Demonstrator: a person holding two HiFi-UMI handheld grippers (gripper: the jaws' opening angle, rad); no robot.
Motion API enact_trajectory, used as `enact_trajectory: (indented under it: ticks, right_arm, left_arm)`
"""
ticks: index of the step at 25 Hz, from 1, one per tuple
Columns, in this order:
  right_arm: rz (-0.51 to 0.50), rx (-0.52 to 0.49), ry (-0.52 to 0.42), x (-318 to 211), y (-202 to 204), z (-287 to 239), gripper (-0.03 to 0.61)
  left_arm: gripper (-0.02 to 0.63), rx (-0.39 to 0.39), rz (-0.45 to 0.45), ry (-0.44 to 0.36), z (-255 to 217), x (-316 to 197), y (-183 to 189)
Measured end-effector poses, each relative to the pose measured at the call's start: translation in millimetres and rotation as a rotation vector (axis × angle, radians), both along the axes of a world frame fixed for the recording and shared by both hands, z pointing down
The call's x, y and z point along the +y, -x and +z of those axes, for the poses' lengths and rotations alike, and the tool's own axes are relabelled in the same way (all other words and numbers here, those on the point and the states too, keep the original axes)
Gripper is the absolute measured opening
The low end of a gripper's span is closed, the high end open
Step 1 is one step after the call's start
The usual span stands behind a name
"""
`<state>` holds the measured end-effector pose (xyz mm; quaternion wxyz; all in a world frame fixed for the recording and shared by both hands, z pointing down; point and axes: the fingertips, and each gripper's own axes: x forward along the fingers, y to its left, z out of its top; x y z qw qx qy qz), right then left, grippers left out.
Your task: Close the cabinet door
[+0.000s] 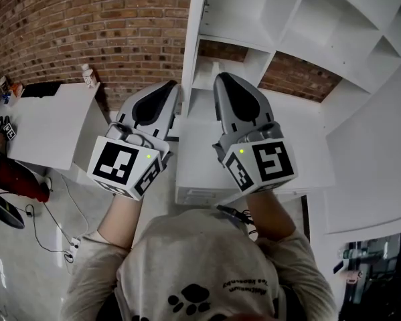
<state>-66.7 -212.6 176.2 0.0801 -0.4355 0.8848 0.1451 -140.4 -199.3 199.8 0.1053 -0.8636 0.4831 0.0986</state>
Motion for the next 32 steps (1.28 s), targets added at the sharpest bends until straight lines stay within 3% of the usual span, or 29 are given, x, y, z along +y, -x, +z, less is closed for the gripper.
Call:
enact_trajectory:
  ticks: [3, 5, 12, 22, 32]
  right_arm:
    - [-0.021, -0.003, -0.036, 2, 3, -27, 0.029]
    - [-0.037, 0.002, -0.055, 3, 6, -42, 0.095]
    - [-0.074, 0.01, -0.108, 7, 23, -85, 0.141]
    - [-0.092, 0.034, -0.068, -11, 49, -113, 0.172]
    - [-0.036, 0.05, -0.045, -26, 64, -126, 0.207]
  left_arm:
    - [0.009, -0.006, 0.013, -0.022, -20, -2, 1]
    - [0.009, -0.015, 0.013, -0.046, -34, -2, 3]
    - [0.009, -0.045, 0.031, -0.126, -81, 3, 3]
    - [0.009, -0.068, 0.048, -0.158, -113, -5, 6]
    - [0.009, -0.073, 0.033, -0.162, -120, -12, 15]
